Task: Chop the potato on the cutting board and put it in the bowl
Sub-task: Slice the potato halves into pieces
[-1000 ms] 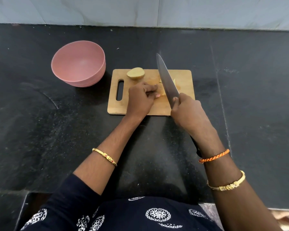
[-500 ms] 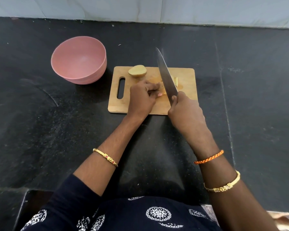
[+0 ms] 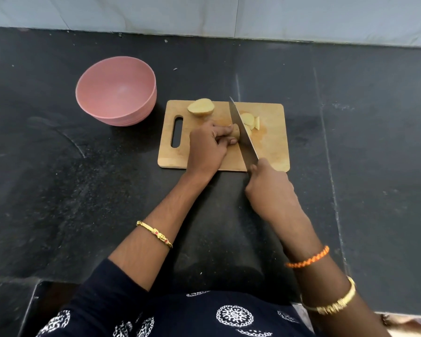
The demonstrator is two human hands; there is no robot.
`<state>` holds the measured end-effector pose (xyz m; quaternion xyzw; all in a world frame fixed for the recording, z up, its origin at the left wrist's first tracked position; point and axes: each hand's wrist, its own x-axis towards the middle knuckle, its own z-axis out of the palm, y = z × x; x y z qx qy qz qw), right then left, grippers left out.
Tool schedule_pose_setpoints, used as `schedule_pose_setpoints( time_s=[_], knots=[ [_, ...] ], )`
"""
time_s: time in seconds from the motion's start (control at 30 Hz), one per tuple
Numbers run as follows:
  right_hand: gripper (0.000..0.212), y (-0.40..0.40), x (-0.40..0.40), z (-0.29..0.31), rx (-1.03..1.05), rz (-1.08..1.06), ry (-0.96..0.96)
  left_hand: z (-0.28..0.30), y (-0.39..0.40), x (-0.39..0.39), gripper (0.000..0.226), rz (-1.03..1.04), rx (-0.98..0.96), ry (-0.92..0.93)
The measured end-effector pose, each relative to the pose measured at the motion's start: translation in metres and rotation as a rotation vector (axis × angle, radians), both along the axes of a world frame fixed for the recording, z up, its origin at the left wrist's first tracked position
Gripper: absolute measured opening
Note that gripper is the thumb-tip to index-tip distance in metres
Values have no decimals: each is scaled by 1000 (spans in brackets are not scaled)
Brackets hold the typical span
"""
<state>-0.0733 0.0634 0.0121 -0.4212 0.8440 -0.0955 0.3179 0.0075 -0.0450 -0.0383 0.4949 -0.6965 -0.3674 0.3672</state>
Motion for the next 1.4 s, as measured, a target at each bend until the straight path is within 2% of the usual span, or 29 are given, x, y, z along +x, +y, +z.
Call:
schedule_pose_setpoints(
  time_s=[0.13, 0.23, 0.33, 0.63, 0.97, 1.4],
  knots=[
    [22, 17, -8, 8, -71, -55, -47, 1, -2, 2, 24, -26, 14, 4],
    [23, 9, -10, 12, -172, -85, -41, 1, -1, 2, 25, -39, 21, 9],
    [21, -5, -8, 13, -191, -47, -54, 1, 0, 1, 25, -37, 21, 10],
    [27, -16, -6, 9, -164, -17, -7, 0, -3, 3, 27, -33, 30, 36],
    [21, -25, -3, 7, -132, 2, 47, 0, -4, 5, 27, -64, 35, 29],
    [22, -38, 4, -5, -55, -15, 16, -3, 0, 4, 20, -23, -25, 59]
  ],
)
